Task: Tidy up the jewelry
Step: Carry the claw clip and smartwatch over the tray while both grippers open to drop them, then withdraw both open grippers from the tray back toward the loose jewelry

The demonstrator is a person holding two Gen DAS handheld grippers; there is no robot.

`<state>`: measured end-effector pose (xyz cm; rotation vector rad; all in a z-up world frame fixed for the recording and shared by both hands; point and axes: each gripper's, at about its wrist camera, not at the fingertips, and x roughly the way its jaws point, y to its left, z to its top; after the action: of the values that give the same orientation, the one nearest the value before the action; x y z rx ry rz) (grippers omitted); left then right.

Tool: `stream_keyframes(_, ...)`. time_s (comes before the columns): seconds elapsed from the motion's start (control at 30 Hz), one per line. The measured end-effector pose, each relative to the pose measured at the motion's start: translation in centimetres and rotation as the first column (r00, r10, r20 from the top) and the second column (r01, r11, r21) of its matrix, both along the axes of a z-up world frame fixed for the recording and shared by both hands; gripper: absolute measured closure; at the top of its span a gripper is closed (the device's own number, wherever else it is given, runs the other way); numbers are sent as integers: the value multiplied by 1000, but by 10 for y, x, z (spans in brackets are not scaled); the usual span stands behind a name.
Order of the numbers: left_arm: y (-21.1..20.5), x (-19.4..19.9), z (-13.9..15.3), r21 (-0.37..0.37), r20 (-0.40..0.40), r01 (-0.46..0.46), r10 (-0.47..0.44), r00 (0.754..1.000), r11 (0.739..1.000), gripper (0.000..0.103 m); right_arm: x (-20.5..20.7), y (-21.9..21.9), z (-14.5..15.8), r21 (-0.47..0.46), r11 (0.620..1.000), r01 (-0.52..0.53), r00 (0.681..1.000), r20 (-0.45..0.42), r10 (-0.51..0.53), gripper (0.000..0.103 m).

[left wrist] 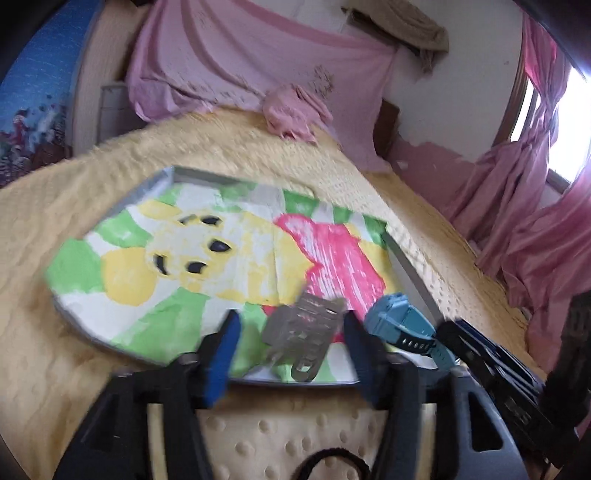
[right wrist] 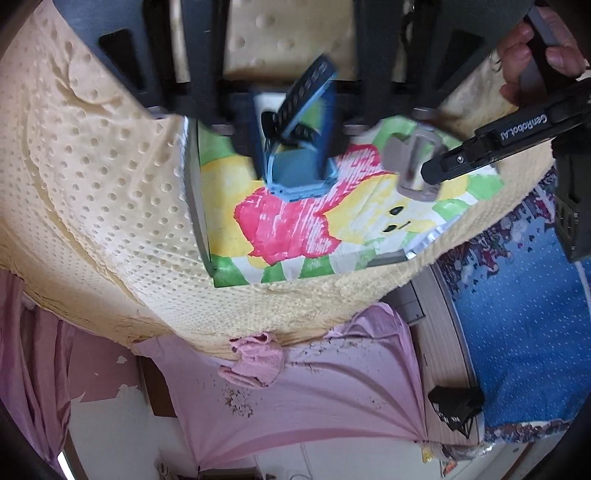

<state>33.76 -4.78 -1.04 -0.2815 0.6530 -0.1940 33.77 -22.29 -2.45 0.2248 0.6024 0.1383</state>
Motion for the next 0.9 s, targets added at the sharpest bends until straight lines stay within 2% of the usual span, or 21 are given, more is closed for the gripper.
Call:
stream_keyframes(0.07,1,-17,9,10,53,-20,19,998,1000,34,-15,-3,5,4,1000,-10,1000,28,10,59)
stream_keyframes(0.1,1,-22,13,17,61,-23,22,998,1000,27,-22,-6,8,4,1000,-11,999,42,11,59)
stream_keyframes(0.17,3,-38,22,31,94,-44,41,995,999,22,-36,-11,12,13,1000,-3,998,60,2,57)
stream_keyframes(0.2,4,-47,26,34,114,-47,43,993,998,19,-42,-14,14,22,1000,2,998,68,-4,54)
stream_keyframes(0.27,6,-64,33,48,143,-55,47,989,997,12,-61,-21,20,46,999,19,995,98,-24,39)
stream_keyframes(0.33,7,-86,41,65,186,-66,53,981,996,2,-79,-25,26,50,998,28,991,128,-34,36)
stream_keyframes(0.43,6,-114,50,96,251,-73,46,967,993,0,-107,-26,36,38,999,35,984,171,-41,26)
stream_keyframes(0.57,6,-145,56,125,278,-89,51,959,988,0,-141,-24,48,28,999,37,978,204,-42,21)
stream_keyframes(0.67,10,-168,56,126,292,-103,62,954,987,0,-167,-22,56,18,999,46,972,228,-49,8)
stream_keyframes(0.9,18,-208,51,148,300,-112,63,952,983,0,-220,-12,60,-16,999,31,971,237,-27,8)
